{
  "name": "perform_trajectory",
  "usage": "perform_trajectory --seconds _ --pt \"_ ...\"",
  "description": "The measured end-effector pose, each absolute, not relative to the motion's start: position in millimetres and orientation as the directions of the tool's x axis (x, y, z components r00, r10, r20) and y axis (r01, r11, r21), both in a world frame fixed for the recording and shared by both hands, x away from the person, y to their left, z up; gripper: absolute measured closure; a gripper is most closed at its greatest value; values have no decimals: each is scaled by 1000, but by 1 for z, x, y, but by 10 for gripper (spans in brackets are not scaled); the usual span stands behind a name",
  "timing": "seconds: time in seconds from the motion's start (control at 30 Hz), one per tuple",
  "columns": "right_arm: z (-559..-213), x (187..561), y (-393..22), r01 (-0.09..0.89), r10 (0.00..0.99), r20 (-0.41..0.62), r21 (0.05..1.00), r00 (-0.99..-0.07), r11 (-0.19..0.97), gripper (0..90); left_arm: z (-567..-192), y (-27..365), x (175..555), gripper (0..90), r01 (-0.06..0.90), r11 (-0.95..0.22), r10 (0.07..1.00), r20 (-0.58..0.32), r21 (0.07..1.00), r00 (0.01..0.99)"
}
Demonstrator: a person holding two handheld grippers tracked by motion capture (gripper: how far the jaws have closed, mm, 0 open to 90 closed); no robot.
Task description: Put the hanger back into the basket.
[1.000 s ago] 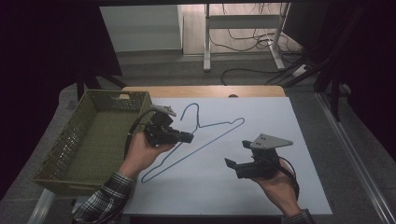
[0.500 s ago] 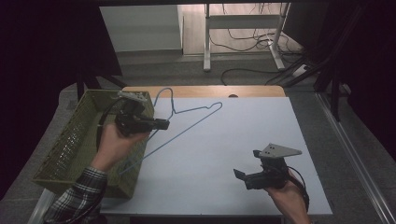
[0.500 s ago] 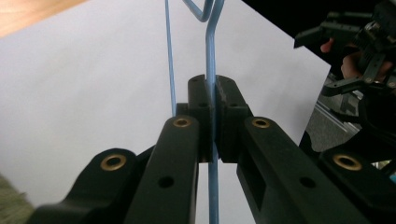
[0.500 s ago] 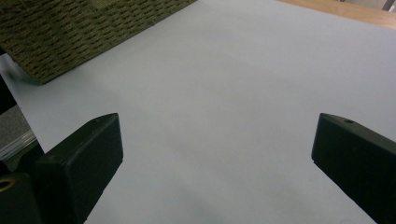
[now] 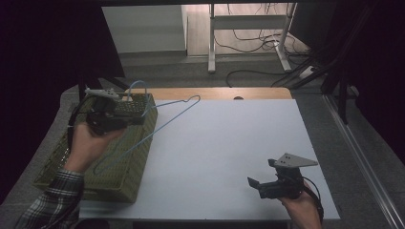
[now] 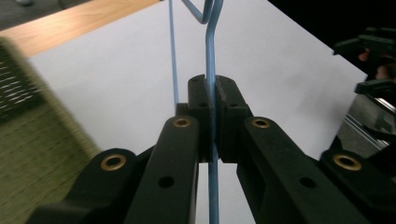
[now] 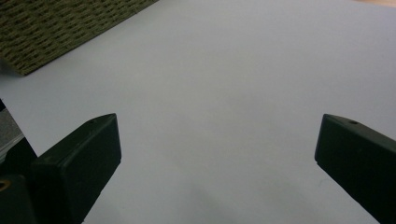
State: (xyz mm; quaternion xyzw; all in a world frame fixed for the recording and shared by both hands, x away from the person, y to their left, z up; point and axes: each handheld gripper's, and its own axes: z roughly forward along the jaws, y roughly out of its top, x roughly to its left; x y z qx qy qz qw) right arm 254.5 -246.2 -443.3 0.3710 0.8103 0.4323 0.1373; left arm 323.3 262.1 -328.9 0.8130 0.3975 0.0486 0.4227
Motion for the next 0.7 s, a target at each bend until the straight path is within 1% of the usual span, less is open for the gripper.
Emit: perform_trajectory --seconds 0.4,0.7 --pt "-451 251 -256 511 738 115 790 -665 337 2 -334 329 313 874 628 -218 765 -269 747 585" --pt "-453 252 -257 519 740 113 782 -663 346 2 -346 367 307 874 641 -165 802 -277 749 529"
